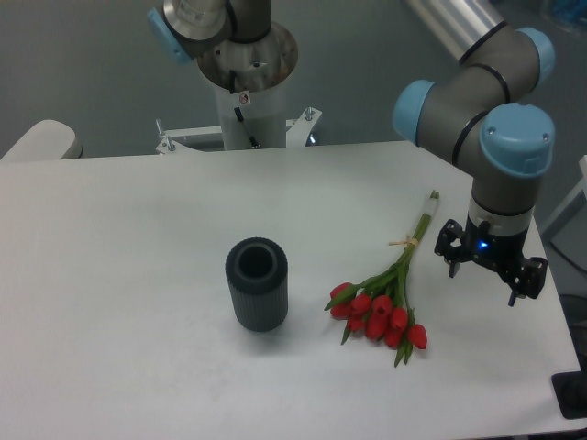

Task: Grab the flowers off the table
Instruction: 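Move the open gripper over the tulip stems and lower it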

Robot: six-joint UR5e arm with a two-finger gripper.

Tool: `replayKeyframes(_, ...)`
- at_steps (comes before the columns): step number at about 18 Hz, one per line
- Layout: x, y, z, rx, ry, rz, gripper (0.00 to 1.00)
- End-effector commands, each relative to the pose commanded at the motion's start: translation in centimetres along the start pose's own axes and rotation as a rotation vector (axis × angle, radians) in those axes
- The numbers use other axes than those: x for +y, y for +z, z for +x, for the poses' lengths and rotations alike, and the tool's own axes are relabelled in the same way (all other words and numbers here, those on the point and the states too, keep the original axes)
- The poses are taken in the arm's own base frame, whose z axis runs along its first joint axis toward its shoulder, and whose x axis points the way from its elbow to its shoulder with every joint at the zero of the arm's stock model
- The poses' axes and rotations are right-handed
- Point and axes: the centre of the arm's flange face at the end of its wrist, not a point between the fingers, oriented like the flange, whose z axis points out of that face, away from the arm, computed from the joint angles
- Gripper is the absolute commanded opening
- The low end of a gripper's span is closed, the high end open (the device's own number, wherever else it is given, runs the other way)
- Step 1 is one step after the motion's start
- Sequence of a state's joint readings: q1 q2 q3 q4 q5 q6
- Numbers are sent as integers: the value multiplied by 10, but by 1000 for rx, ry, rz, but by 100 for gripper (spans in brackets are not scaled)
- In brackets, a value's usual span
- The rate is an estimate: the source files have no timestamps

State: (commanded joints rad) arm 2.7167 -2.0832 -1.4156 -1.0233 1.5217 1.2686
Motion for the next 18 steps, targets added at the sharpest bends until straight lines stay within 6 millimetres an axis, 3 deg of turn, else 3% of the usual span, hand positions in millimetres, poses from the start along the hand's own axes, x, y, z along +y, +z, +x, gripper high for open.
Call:
replayKeyframes(5, 26, 11, 1, 50, -48, 45, 100)
replayKeyframes(8, 28, 26, 13, 98, -93, 71, 100)
replayKeyframes(18, 45, 62, 79, 193, -83, 45, 100)
